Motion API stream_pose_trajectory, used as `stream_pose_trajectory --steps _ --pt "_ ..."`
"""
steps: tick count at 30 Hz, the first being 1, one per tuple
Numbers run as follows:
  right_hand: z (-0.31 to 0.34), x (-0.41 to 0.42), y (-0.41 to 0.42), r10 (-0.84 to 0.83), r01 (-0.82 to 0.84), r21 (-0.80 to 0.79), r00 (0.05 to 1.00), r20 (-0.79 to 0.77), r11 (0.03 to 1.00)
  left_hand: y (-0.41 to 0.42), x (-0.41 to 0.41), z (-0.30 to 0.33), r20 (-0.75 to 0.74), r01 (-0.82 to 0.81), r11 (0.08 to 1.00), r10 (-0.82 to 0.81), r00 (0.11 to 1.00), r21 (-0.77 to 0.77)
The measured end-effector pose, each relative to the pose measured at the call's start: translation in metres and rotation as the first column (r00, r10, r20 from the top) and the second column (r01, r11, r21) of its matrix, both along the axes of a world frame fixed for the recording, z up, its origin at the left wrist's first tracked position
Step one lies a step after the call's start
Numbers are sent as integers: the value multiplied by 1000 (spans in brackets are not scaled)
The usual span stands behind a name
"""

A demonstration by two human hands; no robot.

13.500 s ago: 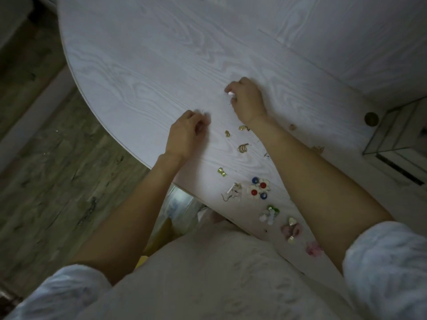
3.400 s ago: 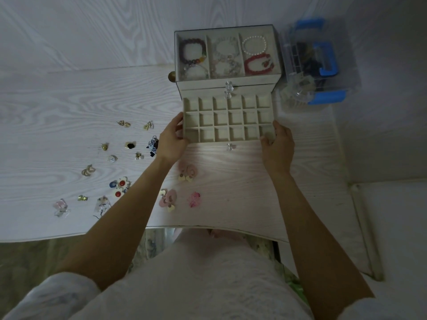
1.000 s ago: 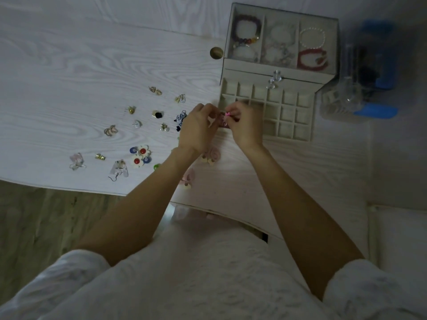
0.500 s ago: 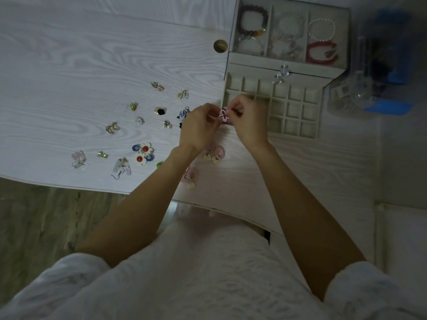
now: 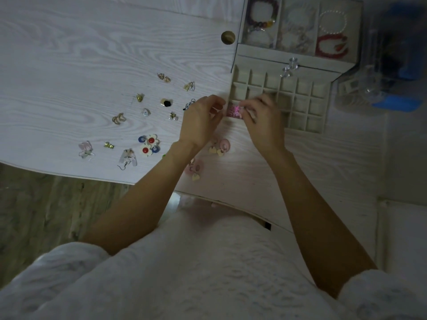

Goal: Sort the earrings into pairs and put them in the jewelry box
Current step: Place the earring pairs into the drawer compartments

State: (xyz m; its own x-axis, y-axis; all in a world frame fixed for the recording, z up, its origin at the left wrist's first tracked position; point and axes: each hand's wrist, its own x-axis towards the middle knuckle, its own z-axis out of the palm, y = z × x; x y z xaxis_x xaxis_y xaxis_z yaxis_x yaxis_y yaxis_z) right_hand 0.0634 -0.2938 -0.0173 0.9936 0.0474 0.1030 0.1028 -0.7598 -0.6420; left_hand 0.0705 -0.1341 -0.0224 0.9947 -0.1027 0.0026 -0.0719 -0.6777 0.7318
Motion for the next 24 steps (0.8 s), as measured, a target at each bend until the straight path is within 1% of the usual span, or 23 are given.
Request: stream_pose_trajectory --steps 2,3,5,6,8,9,12,15,18,19,21,24 --pt "6 -20 -3 89 -87 -54 996 31 995 11 -9 4 63 41 999 -42 997 16" --pt "7 -31 -3 145 -143 -94 989 15 985 17 -14 3 85 68 997 -70 994 31" --pt "3 -50 -1 221 -228 -145 973 -63 963 25 -26 2 109 147 985 -157 982 89" --pt "-1 -56 2 231 -248 -149 965 -122 957 27 -30 2 103 204 971 -217 971 127" --pt "-9 -62 11 221 -258 -131 944 -246 957 27 -34 -1 54 320 925 -337 940 206" --pt "-12 -63 15 213 -256 -126 936 -281 958 25 -34 -2 12 355 904 -368 930 236" --pt "-17 -61 23 181 -237 -180 942 -283 955 19 -31 -5 -115 377 895 -360 926 238" --pt "-20 -59 26 156 -207 -198 957 -246 958 17 -32 -8 -173 359 911 -328 929 200" --pt "-24 -59 22 131 -171 -190 969 -209 967 18 -34 -7 -242 357 907 -303 922 222" --pt "-24 -59 21 127 -166 -189 970 -206 968 18 -35 -7 -249 371 898 -313 916 238" --pt "-24 -60 19 123 -157 -176 974 -191 972 16 -38 -8 -216 380 887 -330 919 262" --pt "-23 -64 17 100 -121 -129 982 -160 984 12 -40 -7 -155 345 894 -312 937 286"
